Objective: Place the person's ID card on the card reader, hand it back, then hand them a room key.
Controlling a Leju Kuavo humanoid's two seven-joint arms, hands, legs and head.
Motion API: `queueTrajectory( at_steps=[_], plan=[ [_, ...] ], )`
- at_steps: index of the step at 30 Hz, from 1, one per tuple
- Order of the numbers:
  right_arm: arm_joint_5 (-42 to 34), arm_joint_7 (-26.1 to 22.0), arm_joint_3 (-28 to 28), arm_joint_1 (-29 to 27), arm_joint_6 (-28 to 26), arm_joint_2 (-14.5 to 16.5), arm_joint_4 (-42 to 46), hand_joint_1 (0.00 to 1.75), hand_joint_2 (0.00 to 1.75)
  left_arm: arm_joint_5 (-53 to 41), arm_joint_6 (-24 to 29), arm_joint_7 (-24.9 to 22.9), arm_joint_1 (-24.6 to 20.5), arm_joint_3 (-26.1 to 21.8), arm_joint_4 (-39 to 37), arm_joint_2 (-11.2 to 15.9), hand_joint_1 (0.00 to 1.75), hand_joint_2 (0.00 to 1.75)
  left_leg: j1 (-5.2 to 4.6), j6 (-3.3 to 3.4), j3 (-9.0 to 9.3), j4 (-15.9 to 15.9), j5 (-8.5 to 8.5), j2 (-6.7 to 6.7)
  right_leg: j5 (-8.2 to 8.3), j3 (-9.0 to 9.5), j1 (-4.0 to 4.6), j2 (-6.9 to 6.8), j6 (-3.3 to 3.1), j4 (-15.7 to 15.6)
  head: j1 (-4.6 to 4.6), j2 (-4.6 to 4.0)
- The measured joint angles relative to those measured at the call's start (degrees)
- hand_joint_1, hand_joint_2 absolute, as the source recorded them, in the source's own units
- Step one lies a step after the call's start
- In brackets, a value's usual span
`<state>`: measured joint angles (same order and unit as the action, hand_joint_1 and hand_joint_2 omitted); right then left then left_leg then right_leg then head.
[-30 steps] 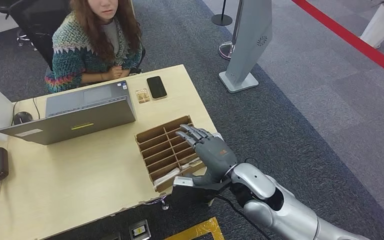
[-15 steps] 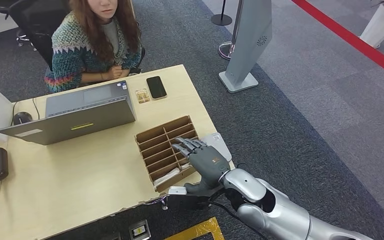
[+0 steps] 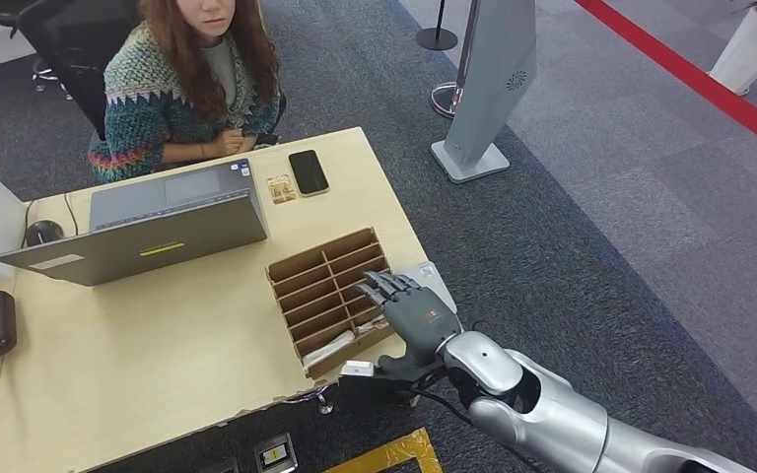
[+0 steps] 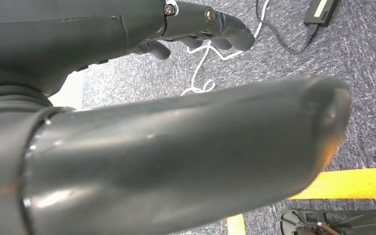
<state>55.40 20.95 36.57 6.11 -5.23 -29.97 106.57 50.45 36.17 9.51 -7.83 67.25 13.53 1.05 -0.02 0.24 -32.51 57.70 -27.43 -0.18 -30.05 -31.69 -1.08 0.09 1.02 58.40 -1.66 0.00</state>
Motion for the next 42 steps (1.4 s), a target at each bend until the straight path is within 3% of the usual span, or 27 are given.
queueTrajectory(
  at_steps=[21,22,26,28,36,42],
  plan=[
    [-0.05,-0.62,0.64,0.69,-3.9,-0.55,-4.95,0.0,1.75,-0.01,0.15,0.0,0.05,0.0,0.0,0.0,0.0,0.0,0.0,0.0,0.0,0.0,0.0,0.0,0.0,0.0,0.0,0.0,0.0,0.0,-0.01,0.0],
    [-0.03,-0.63,0.65,0.72,-3.91,-0.55,-5.09,0.1,1.75,-0.01,0.15,0.0,0.05,0.0,0.0,0.0,0.0,0.0,0.0,0.0,0.0,0.0,0.0,0.0,0.0,0.0,0.0,0.0,0.0,0.0,-0.01,0.0],
    [-0.15,-0.64,0.68,0.77,-3.96,-0.5,-5.62,1.62,1.75,0.01,0.16,0.0,0.09,0.0,0.0,0.0,0.0,0.0,0.0,0.0,0.0,0.0,0.0,0.0,0.0,0.0,0.0,0.0,0.0,0.0,-0.01,0.0],
    [-0.37,-0.67,0.7,0.78,-4.0,-0.45,-5.83,1.75,1.75,0.02,0.17,0.0,0.12,0.0,0.0,-0.01,0.0,0.0,0.0,0.0,0.0,0.0,0.0,0.0,0.0,0.0,0.0,0.0,0.0,0.0,-0.01,0.0],
    [-2.36,-1.08,0.7,0.81,-3.94,-0.44,-6.48,1.75,1.75,0.16,0.17,0.0,0.19,0.0,0.01,-0.02,0.0,0.0,0.0,0.0,0.0,0.0,0.0,0.0,0.0,0.0,0.0,0.0,0.0,0.0,-0.01,0.0],
    [-2.42,-1.12,0.7,1.09,-3.93,-0.44,-6.54,1.51,1.75,0.26,0.31,0.0,0.22,0.0,0.02,-0.02,0.0,0.0,0.0,0.0,0.01,0.0,0.0,0.0,0.0,0.0,0.0,0.0,0.0,0.0,-0.01,0.0]
  ],
)
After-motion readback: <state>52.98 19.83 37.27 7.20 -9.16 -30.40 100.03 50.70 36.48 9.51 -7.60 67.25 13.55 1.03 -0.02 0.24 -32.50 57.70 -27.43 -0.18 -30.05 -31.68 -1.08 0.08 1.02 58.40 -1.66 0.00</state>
